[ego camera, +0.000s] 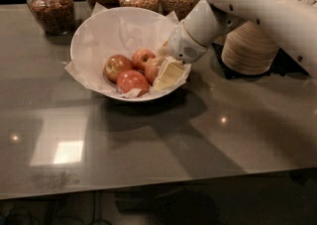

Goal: Pick apple from white bowl

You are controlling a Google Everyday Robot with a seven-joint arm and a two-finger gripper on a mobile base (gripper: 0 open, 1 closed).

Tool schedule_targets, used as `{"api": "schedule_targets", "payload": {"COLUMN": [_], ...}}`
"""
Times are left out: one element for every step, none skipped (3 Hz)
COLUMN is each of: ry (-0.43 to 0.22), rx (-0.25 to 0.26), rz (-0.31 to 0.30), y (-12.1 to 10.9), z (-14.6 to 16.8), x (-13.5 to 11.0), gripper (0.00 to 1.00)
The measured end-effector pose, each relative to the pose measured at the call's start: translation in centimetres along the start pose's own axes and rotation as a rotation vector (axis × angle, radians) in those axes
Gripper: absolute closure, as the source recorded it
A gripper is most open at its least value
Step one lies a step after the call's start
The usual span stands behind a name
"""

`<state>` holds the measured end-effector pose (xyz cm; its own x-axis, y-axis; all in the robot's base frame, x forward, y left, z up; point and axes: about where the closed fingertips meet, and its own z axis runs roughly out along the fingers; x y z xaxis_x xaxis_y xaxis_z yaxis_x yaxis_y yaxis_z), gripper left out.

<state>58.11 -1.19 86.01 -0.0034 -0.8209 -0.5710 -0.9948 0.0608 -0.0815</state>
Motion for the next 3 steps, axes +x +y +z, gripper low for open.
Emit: {"api": "schedule_targets", "payload": {"ry": [0.009, 0.011, 0.011], "rx": [-0.002, -0.002, -0.002], "rz": [0.007, 0.017, 0.017], "y": [-0.17, -0.27, -0.27], "z": [0.32, 0.48, 0.48], "x": [0.39, 0.72, 0.72], "gripper": [0.43, 0.66, 0.88]}}
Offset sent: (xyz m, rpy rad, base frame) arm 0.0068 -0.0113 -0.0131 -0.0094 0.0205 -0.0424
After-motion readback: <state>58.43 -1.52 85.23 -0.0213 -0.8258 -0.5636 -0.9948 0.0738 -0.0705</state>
